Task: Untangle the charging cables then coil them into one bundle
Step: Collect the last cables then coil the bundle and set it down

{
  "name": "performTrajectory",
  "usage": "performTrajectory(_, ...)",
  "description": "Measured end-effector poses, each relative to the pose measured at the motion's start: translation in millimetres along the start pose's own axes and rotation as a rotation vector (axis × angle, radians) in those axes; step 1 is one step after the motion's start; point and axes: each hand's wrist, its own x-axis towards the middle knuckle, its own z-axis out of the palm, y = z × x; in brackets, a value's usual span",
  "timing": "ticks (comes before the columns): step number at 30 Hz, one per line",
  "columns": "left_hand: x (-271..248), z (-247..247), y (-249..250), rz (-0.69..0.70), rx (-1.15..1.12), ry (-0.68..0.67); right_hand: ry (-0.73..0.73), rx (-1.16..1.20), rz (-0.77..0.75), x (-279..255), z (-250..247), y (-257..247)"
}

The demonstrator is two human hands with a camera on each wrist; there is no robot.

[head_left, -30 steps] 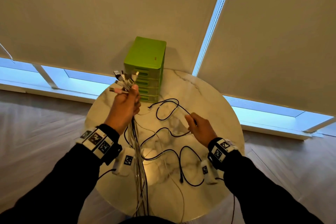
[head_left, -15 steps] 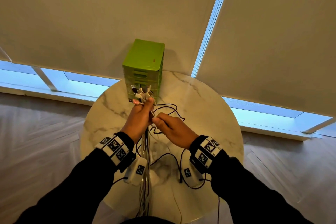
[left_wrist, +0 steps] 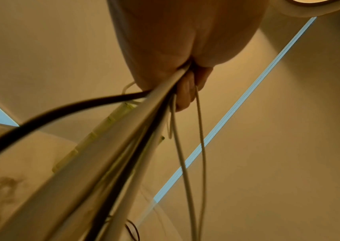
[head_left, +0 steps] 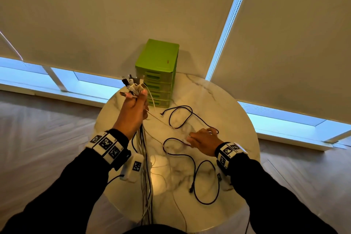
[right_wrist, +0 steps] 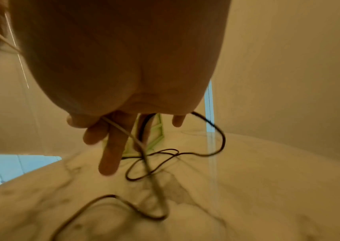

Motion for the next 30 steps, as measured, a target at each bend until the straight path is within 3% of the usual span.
performTrajectory(3, 5.9, -19.5, 11.8, 0.028, -0.028, 0.087, -0.053, -0.022, 0.161, -7.1, 5.0, 28.1)
performTrajectory(5, 7.7, -28.9, 15.3, 0.051, -0.010, 0.117, 0.033, 0.004, 0.187, -6.5, 5.8, 39.1)
performTrajectory(9, 1.8, -26.3, 2.9, 0.055, 0.056, 0.054, 0.352, 0.243, 0.104, 3.8, -20.6, 15.2)
performTrajectory(11, -5.9, -15.5, -8.6, 0.055, 0.154, 0.006, 0.414, 0.484, 0.000, 4.5, -40.9, -9.4)
performTrajectory(13, -12.9, -1.6, -18.1, 0.038, 0.206, -0.046, 0.380, 0.651, -0.093, 2.4, -57.8, -32.6)
performTrajectory(17, -19.4, 28.5, -27.0, -0.081, 0.106, -0.095, 0.314, 0.712, -0.193, -1.8, -68.4, -47.1)
performTrajectory(21, -23.9, 54.9, -22.0, -0.181, -0.056, -0.181, 0.195, 0.842, -0.041, -19.8, -51.8, -19.8)
performTrajectory(23, -24.9, 69.6, -21.3, -0.200, -0.127, -0.247, 0.102, 0.822, 0.068, -38.3, -38.5, 2.7)
performTrajectory(25, -27.2, 87.8, -19.5, -0.214, -0.215, -0.309, 0.056, 0.635, 0.149, -59.4, -22.3, 27.3)
performTrajectory(27, -32.9, 109.5, -16.6, -0.228, -0.268, -0.375, 0.112, 0.457, 0.192, -83.9, -6.9, 41.7)
performTrajectory(30, -44.7, 143.5, -18.7, -0.245, -0.257, -0.484, 0.224, 0.438, 0.219, -120.9, 9.4, 47.7)
